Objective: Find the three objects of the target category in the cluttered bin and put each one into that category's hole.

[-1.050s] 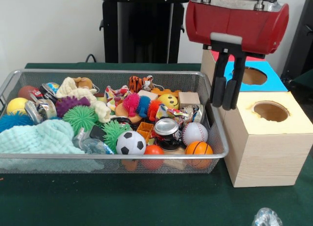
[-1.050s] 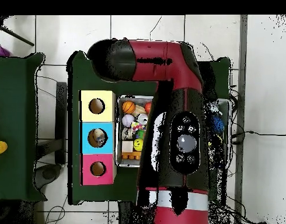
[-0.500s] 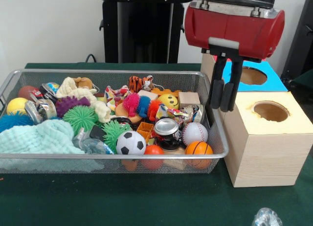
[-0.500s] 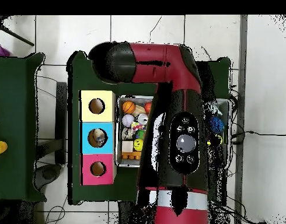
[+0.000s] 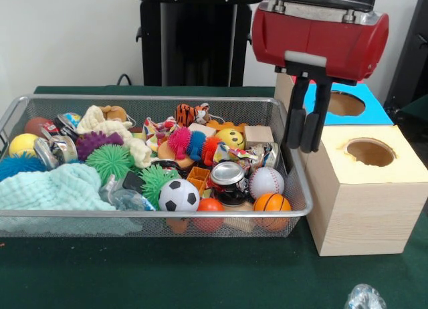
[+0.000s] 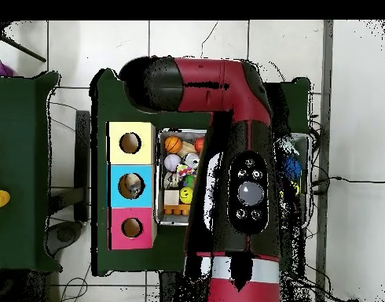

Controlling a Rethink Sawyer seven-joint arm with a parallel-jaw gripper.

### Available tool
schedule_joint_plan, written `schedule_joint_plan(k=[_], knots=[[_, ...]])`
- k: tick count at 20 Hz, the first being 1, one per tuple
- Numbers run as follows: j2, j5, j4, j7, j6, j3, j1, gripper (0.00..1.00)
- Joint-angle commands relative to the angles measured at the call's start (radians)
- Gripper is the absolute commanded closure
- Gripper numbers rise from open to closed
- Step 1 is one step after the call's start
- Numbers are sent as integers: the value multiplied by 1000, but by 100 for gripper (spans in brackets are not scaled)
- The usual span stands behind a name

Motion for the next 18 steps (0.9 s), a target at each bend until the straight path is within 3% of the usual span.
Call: schedule_joint_plan(k=[1,18], knots=[[11,13,128,63,83,8,-8,100],[13,-1,115,65,58,-18,9,100]])
